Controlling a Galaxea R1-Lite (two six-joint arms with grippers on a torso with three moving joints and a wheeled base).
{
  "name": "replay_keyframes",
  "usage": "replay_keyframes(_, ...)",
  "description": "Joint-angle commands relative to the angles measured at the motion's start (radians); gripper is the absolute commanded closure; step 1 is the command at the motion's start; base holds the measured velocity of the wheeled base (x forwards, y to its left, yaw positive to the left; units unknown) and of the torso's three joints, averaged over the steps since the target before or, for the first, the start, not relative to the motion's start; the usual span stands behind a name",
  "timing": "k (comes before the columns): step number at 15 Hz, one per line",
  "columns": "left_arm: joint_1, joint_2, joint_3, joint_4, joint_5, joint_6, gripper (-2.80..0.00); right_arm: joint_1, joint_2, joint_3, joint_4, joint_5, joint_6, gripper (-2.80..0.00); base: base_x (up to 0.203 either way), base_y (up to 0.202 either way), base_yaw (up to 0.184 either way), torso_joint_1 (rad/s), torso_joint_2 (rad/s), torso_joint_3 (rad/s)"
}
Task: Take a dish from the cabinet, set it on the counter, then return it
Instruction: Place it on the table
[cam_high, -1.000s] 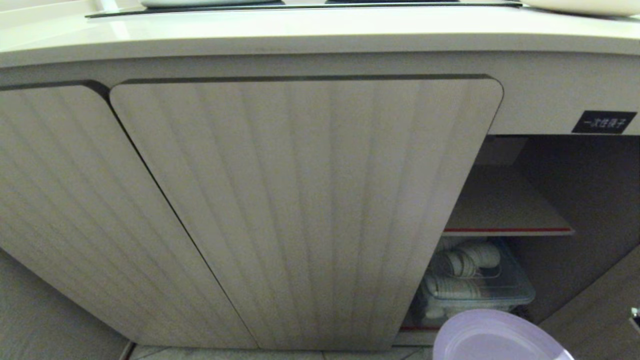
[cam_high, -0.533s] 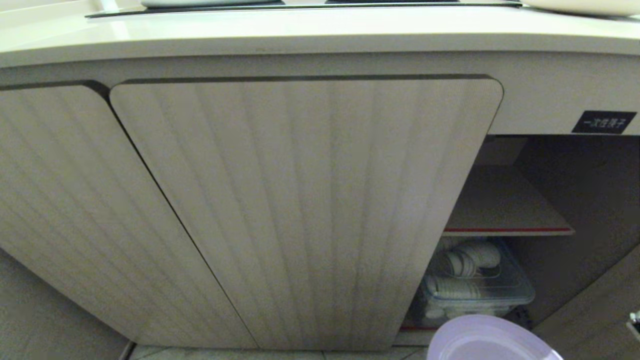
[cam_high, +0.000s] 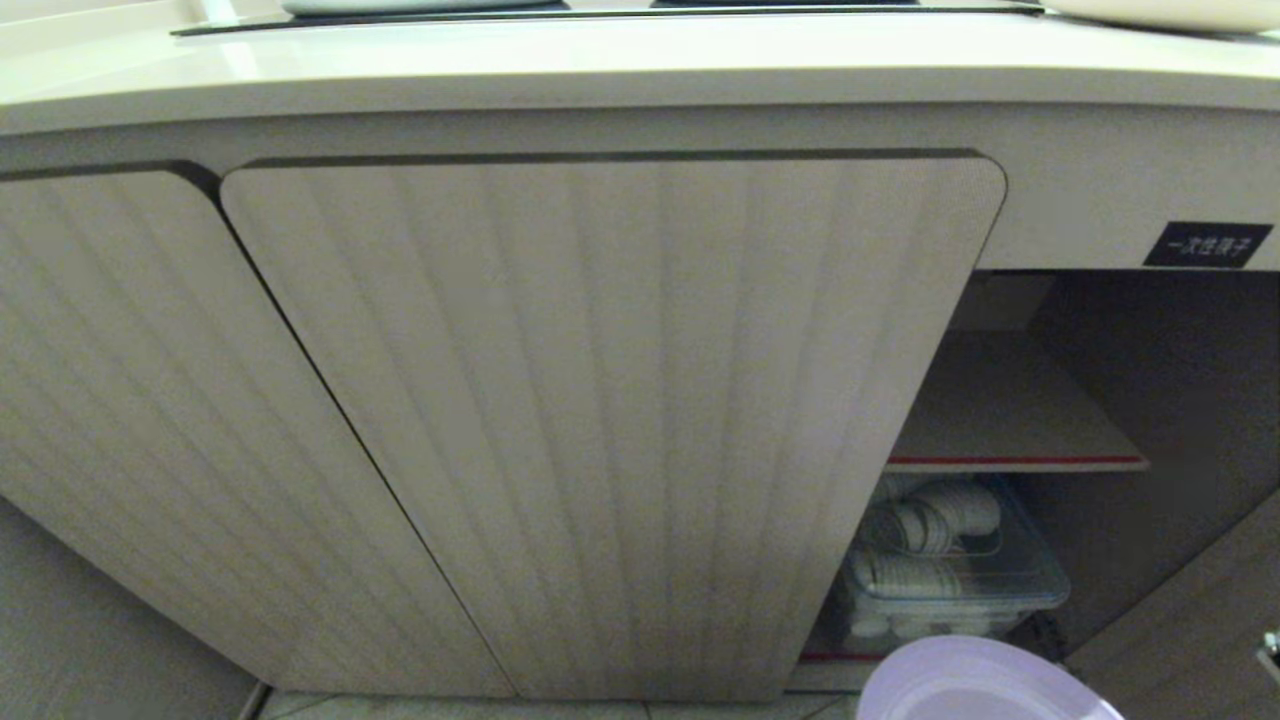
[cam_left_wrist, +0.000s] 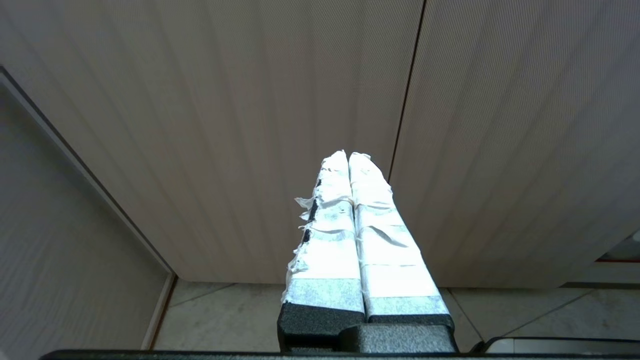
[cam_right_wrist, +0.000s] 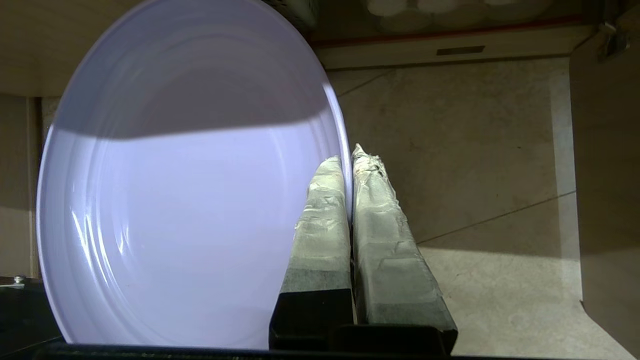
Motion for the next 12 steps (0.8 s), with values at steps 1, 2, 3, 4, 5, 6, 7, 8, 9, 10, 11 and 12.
replay_keyframes(1,0.000,0.000,0.000,0.000,0.000,0.000,0.00,0.000,-0.005,0.000,-0.006,0.004,0.000,0.00,0.000,0.000,0.000,0.000,0.00,0.000)
replay_keyframes(2,0.000,0.000,0.000,0.000,0.001,0.000,0.00,-0.001,-0.005,0.000,-0.002,0.010,0.000,0.00,0.000,0.000,0.000,0.000,0.00,0.000)
replay_keyframes(3,0.000,0.000,0.000,0.000,0.000,0.000,0.00,-0.001,-0.006,0.000,0.004,0.013,0.001,0.00,0.000,0.000,0.000,0.000,0.00,0.000)
replay_keyframes(4,0.000,0.000,0.000,0.000,0.001,0.000,0.00,-0.001,-0.010,0.000,0.007,0.019,0.000,0.00,0.000,0.000,0.000,0.000,0.00,0.000)
replay_keyframes(5,0.000,0.000,0.000,0.000,0.000,0.000,0.00,-0.003,-0.018,0.000,0.004,0.021,-0.002,0.00,0.000,0.000,0.000,0.000,0.00,0.000)
replay_keyframes(6,0.000,0.000,0.000,0.000,0.001,0.000,0.00,-0.004,-0.020,0.000,0.005,0.020,-0.003,0.00,0.000,0.000,0.000,0.000,0.00,0.000)
replay_keyframes(7,0.000,0.000,0.000,0.000,0.000,0.000,0.00,-0.007,-0.022,0.000,0.008,0.021,-0.002,0.00,0.000,0.000,0.000,0.000,0.00,0.000)
replay_keyframes(8,0.000,0.000,0.000,0.000,0.000,0.000,0.00,-0.009,-0.025,0.000,0.010,0.021,0.000,0.00,0.000,0.000,0.000,0.000,0.00,0.000)
replay_keyframes(9,0.000,0.000,0.000,0.000,0.001,0.000,0.00,-0.010,-0.025,0.000,0.013,0.021,0.000,0.00,0.000,0.000,0.000,0.000,0.00,0.000)
replay_keyframes(10,0.000,0.000,0.000,0.000,0.000,0.000,0.00,-0.010,-0.025,0.000,0.013,0.021,-0.001,0.00,0.000,0.000,0.000,0.000,0.00,0.000)
replay_keyframes(11,0.000,0.000,0.000,0.000,0.001,0.000,0.00,-0.010,-0.026,0.000,0.010,0.021,-0.002,0.00,0.000,0.000,0.000,0.000,0.00,0.000)
replay_keyframes(12,0.000,0.000,0.000,0.000,0.001,0.000,0.00,-0.010,-0.026,0.000,0.005,0.021,-0.002,0.00,0.000,0.000,0.000,0.000,0.00,0.000)
